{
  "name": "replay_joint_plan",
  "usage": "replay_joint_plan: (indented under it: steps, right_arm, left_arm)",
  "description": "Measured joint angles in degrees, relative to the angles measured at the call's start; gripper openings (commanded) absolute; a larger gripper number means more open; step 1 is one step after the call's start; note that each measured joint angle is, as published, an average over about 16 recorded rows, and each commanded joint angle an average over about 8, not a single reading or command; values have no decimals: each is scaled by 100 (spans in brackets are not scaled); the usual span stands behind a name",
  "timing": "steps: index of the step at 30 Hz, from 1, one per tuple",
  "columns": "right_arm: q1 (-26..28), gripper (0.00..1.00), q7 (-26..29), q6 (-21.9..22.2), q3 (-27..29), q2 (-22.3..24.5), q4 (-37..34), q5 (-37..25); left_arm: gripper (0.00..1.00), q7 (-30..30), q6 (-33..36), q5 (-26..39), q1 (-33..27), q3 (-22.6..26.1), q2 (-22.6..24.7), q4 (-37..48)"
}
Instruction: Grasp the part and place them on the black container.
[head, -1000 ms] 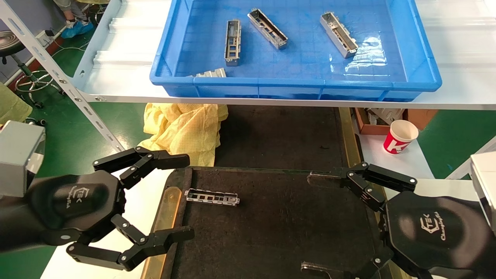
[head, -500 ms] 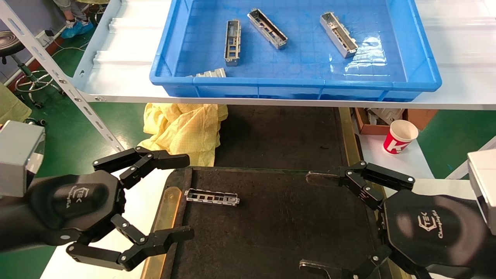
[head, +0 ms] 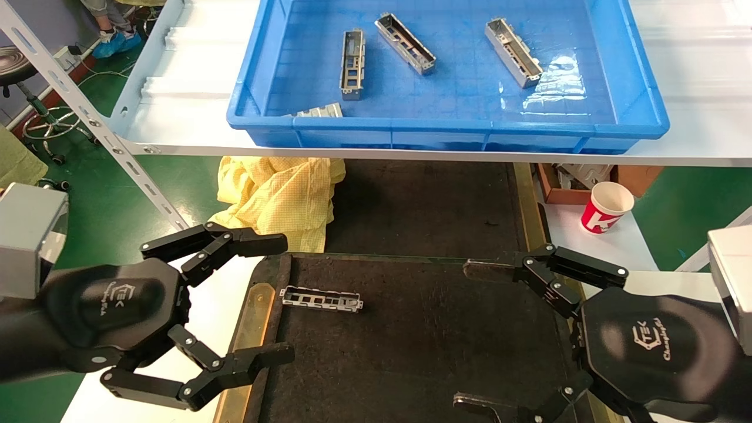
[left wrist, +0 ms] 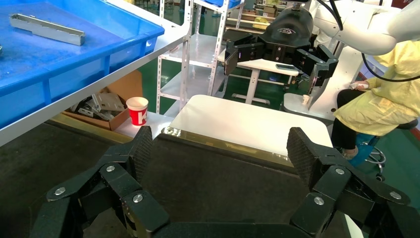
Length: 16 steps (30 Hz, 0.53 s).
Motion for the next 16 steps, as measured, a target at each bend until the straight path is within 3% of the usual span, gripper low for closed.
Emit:
replay_joint_plan:
  steps: [16]
  right_arm:
    - [4,100,-2,3,-5,-4,-6,5]
  left_arm:
    - [100,0,0,0,0,0,0,0]
